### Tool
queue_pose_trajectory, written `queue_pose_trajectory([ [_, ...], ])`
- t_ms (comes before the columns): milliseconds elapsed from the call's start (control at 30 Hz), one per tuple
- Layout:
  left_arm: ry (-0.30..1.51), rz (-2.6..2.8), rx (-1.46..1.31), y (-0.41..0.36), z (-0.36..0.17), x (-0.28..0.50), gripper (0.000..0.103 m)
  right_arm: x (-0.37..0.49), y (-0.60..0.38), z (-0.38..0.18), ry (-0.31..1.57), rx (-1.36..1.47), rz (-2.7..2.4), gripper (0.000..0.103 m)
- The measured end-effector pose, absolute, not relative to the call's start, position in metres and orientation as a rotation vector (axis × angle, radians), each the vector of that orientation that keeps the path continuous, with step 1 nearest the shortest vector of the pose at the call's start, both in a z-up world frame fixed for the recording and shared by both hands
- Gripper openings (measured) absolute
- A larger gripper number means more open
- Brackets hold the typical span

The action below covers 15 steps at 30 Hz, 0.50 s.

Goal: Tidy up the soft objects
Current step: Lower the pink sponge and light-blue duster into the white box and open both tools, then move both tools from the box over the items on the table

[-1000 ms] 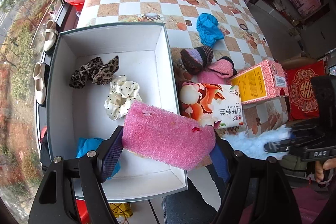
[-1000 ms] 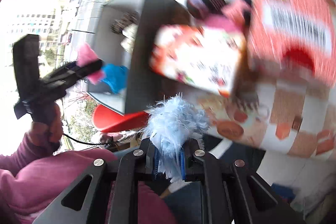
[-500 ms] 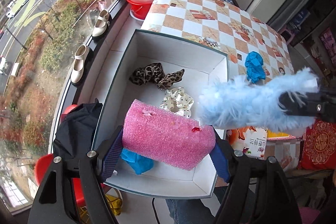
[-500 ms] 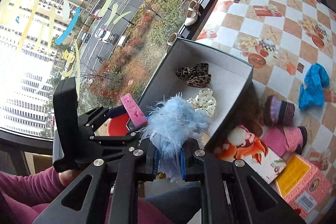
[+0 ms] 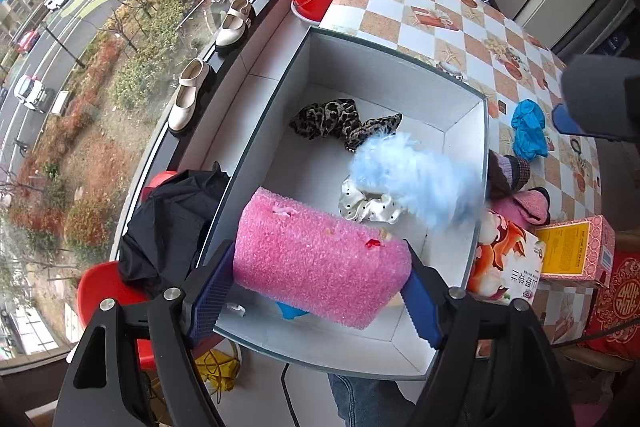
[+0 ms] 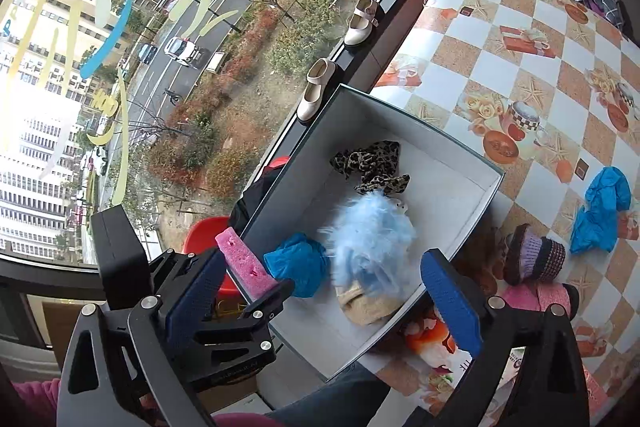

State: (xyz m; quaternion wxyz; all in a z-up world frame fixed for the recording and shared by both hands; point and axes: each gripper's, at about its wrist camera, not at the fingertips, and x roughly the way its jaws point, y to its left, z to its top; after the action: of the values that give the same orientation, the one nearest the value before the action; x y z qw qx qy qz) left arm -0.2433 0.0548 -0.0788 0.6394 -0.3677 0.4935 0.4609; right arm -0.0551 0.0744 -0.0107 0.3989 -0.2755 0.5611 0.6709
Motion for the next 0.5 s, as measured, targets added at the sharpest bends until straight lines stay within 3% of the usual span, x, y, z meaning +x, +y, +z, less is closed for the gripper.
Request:
queue_pose_trajectory([
  [233,1.118,0.988,-0.899,0.064,-0.076,-0.234,0.081,-0.012,0.063,-0.006,1.481,-0.62,1.62,0.102],
  [500,1.111,0.82,-0.868,0.071,-0.054,-0.18,0.081,0.105,0.013,0.001,1.554,-0.469,1.377,0.102],
])
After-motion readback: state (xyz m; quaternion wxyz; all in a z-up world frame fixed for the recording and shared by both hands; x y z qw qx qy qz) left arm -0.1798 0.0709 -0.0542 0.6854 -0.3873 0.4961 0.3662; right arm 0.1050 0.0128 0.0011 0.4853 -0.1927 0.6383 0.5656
